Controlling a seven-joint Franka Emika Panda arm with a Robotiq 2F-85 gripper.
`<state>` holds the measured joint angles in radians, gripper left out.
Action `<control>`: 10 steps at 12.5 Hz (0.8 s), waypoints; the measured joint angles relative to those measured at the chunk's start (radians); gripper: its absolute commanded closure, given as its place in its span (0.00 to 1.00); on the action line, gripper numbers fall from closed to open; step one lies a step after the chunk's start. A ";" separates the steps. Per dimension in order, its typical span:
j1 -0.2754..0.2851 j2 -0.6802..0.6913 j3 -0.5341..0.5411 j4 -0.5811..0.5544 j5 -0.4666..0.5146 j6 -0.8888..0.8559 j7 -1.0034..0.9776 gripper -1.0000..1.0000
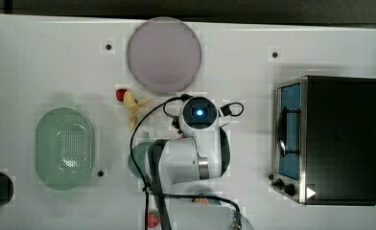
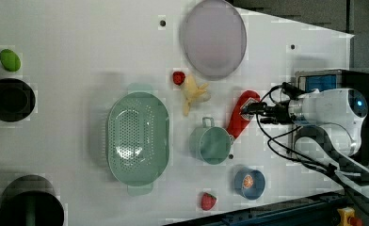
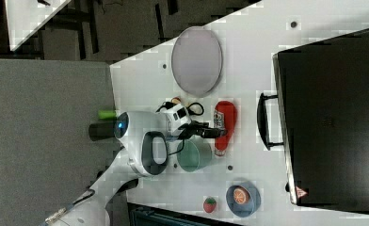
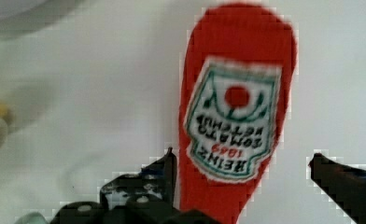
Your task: Pick ketchup from strainer and place it on the table
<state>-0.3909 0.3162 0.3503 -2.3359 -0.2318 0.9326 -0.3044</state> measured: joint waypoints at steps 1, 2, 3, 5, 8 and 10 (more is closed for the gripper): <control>-0.003 -0.014 -0.001 0.014 -0.001 -0.013 0.000 0.00; -0.001 -0.040 -0.003 0.025 0.003 -0.036 0.000 0.00; -0.001 -0.069 -0.003 0.047 0.027 -0.066 0.000 0.00; 0.000 -0.132 0.004 0.135 0.102 -0.181 0.014 0.00; -0.003 -0.217 0.008 0.334 0.245 -0.378 0.037 0.00; -0.004 -0.251 0.006 0.469 0.240 -0.511 0.085 0.00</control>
<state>-0.3948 0.0656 0.3564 -1.8672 0.0079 0.4219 -0.2191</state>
